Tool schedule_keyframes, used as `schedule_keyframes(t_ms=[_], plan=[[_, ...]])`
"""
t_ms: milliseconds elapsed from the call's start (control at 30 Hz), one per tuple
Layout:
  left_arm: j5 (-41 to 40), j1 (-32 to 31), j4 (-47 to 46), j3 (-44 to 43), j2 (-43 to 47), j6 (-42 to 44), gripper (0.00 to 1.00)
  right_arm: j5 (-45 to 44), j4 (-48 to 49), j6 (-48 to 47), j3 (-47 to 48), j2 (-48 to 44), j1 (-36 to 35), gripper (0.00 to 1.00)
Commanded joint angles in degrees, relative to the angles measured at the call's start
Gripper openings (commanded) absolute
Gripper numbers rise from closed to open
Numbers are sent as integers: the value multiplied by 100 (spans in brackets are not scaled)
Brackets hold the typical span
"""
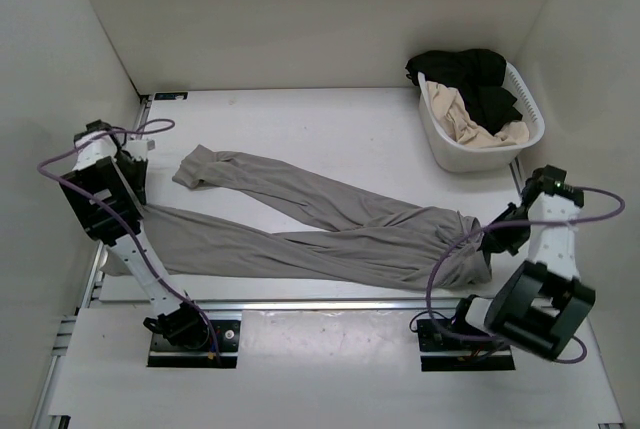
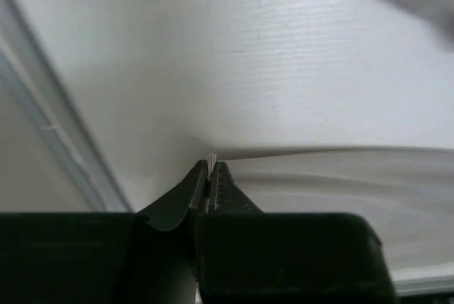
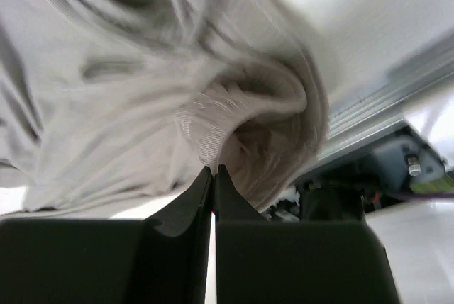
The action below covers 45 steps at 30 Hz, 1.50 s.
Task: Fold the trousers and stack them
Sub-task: Flatten the trousers out
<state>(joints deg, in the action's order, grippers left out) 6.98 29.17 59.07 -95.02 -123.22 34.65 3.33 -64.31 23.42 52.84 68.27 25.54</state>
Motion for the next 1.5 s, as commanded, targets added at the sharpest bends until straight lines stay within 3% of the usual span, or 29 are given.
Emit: schedule_keyframes(t_ms=[0,133,300,400,600,767,967,1167,1367,1467], plan=[[453,1,349,-1363,290,67,14,368,298,-171,1134,833,126,0],[401,1,816,-2380,640,217,14,283,-212,-224,2826,1250,302,0],[400,176,704,-1547,1563,585,14,-219,-442,-154,3294,970,582,0],[146,457,588,-899,1950,770,14,-271,-389,-153,2830,505,820,0],[84,941,448,465,2372,1297,14,-262,-187,-224,712,-154,1031,0],[-240,1275,185,2117,2881,1799,14,-790,-327,-14,8,-823,1032,0],[-619,1784,-273,3375,3076,2212,14,-510,-345,470,-518,-1096,1032,0],[-733,2171,-335,3298,2900,2265,14,-140,-292,717,-950,-1149,1384,0],[-813,2444,-405,3095,2680,2388,14,-492,-512,778,-1329,-1149,1384,0],[-865,2445,-545,3148,2628,2388,14,-1262,-600,1119,-1136,-1097,1384,0]])
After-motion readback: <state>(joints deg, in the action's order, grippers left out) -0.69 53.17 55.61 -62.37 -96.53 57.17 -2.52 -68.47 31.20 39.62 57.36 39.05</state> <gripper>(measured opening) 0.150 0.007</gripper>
